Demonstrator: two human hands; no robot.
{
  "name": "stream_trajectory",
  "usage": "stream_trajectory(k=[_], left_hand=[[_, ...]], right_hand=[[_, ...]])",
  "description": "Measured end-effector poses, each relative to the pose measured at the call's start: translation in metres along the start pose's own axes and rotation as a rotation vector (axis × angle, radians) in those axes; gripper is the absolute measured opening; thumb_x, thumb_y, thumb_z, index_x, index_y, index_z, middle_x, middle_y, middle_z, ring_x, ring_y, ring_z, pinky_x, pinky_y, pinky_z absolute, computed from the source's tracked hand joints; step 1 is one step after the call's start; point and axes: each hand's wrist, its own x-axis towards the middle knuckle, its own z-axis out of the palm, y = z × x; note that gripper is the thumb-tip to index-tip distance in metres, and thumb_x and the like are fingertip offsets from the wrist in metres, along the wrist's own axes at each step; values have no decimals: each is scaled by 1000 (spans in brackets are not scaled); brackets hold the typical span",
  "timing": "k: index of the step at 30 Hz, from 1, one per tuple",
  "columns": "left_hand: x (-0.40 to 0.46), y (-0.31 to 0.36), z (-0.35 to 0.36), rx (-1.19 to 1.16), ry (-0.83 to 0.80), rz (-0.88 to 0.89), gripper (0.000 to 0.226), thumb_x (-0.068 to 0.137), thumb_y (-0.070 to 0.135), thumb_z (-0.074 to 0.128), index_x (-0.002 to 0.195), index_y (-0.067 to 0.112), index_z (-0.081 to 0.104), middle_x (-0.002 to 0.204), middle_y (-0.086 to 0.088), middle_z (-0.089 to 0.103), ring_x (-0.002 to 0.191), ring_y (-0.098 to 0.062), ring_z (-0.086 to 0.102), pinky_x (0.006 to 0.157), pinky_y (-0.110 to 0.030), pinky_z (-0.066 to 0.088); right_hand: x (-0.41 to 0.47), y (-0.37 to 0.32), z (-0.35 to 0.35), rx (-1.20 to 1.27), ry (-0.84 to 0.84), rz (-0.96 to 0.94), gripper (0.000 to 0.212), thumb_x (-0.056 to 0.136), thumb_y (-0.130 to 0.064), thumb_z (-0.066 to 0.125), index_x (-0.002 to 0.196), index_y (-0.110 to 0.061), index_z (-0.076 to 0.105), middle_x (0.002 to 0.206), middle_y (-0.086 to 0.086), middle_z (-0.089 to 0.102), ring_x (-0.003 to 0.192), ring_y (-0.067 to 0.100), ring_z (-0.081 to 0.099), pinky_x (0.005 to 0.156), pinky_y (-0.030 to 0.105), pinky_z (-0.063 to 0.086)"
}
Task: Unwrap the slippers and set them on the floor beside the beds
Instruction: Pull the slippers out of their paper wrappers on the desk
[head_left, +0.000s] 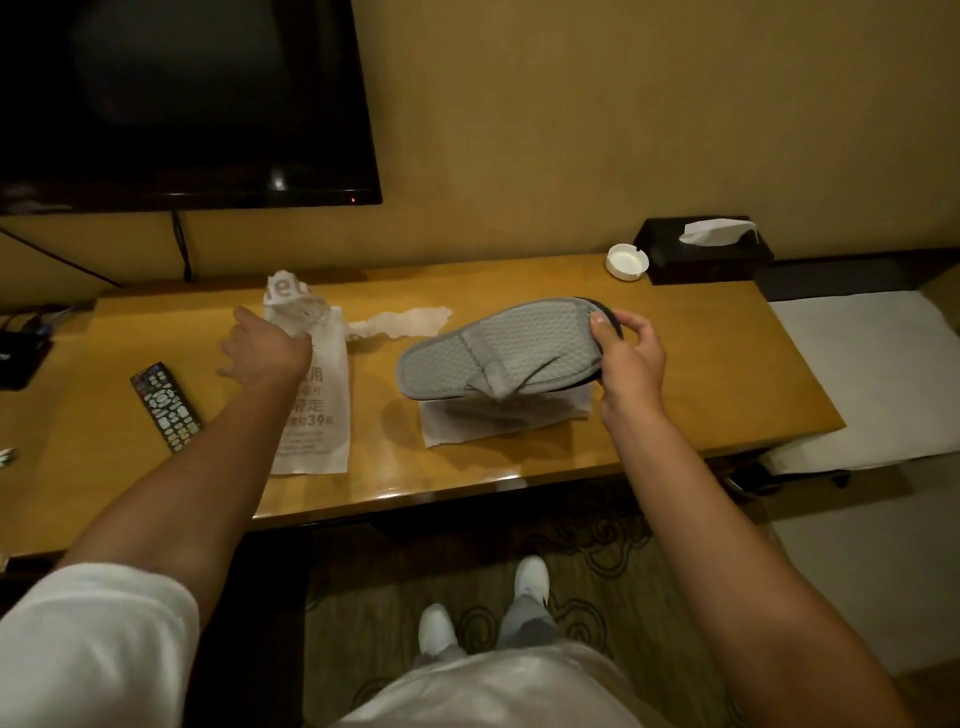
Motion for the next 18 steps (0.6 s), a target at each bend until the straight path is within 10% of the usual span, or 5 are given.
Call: stream_trajectory(k=[3, 10, 18], left_hand=[[-18, 29, -19, -227, 66, 221, 68, 90, 43, 56, 146, 8, 39, 147, -15, 47, 136, -33, 42, 108, -49, 40], [-118, 84, -24, -373, -809, 685, 61, 83, 70, 59, 129, 30, 60, 116, 20, 64, 102, 7, 60, 76, -14, 44], [-122, 44, 18, -425, -715, 576, 56, 78, 73, 62, 113, 29, 63, 102, 16, 68, 92, 0, 66, 66, -19, 49]], right_hand=[[-4, -2, 7, -17, -67, -31, 26, 81, -28, 80, 103, -26, 66, 95, -4, 74, 76, 3, 74, 60, 22, 57], [-19, -3, 41, -84, -279, -89, 36, 77, -31, 83, 107, -18, 67, 101, 1, 75, 86, 12, 74, 67, 26, 60], [-18, 32, 57, -101, -372, 146, 33, 83, -34, 78, 109, -17, 65, 109, 10, 73, 93, 22, 73, 67, 34, 61]])
